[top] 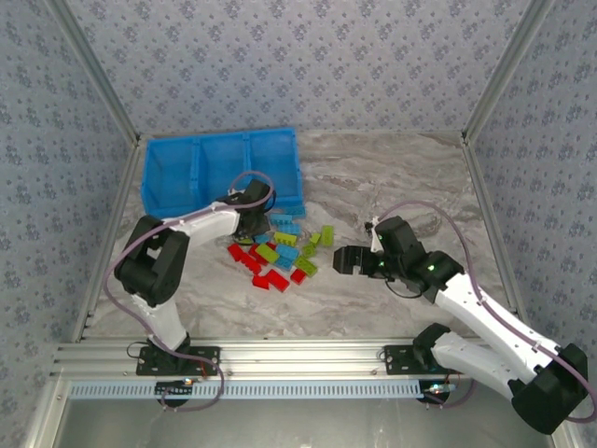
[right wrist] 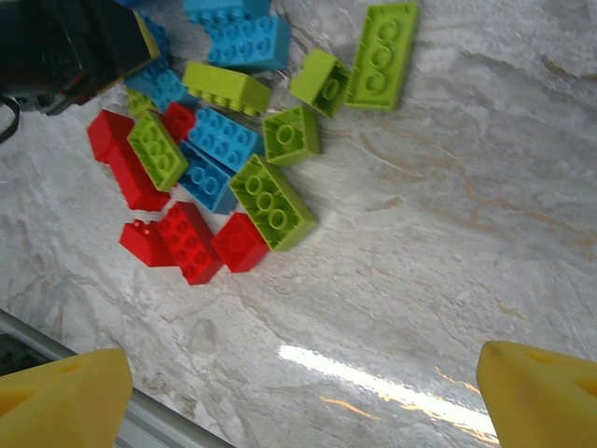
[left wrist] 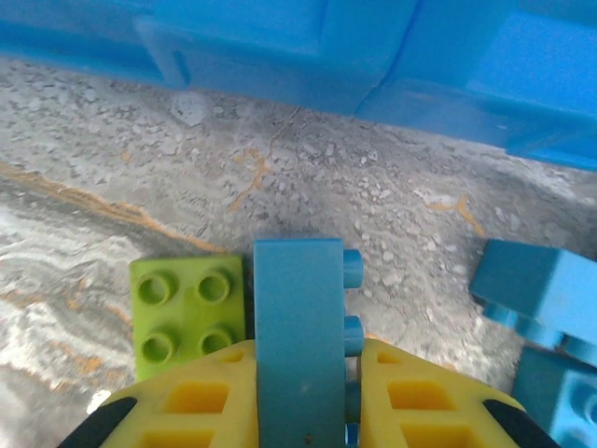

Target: Sort the legos into containers by color

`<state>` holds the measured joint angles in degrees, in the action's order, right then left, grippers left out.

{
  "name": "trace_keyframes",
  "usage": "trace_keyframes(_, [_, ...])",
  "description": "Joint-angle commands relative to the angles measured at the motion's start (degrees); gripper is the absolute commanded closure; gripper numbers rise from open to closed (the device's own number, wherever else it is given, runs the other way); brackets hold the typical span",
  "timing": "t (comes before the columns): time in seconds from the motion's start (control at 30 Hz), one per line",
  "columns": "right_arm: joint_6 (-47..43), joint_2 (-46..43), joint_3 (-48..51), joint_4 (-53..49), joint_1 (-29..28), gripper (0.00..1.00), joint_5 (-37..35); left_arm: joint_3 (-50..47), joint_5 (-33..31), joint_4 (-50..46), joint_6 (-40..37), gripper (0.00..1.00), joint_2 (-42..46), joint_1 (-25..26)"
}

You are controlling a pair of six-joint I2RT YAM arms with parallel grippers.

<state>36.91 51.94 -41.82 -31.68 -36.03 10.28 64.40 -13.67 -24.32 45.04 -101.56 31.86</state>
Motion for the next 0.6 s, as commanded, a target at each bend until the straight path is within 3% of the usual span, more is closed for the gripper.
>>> trace_keyframes(0.0, [1.26,0.75,-3.09,2.5,-1.13,0.03,-0.09,-0.39,2.21,-1.81,-1.7,0.86,7.3,-0.14])
trace_keyframes(0.23, [0.14,-0.37,-4.13,13.05,-6.01,0.03,-3.5,-1.3,-2.87,-3.86,-7.62,0.86,23.36,-1.99])
trace_keyframes(0.4, [0.44,-0.26,-2.7,20.65,-7.38,0.02,-5.09,3.06,-6.12,-4.36,-12.96,0.86,24.85,-15.41])
trace_keyframes(0.57, [1.04,-0.03,-3.32,18.47,-7.91,0.01,-5.57,9.73,-3.2,-1.57,-14.1,0.86,14.97,-26.81])
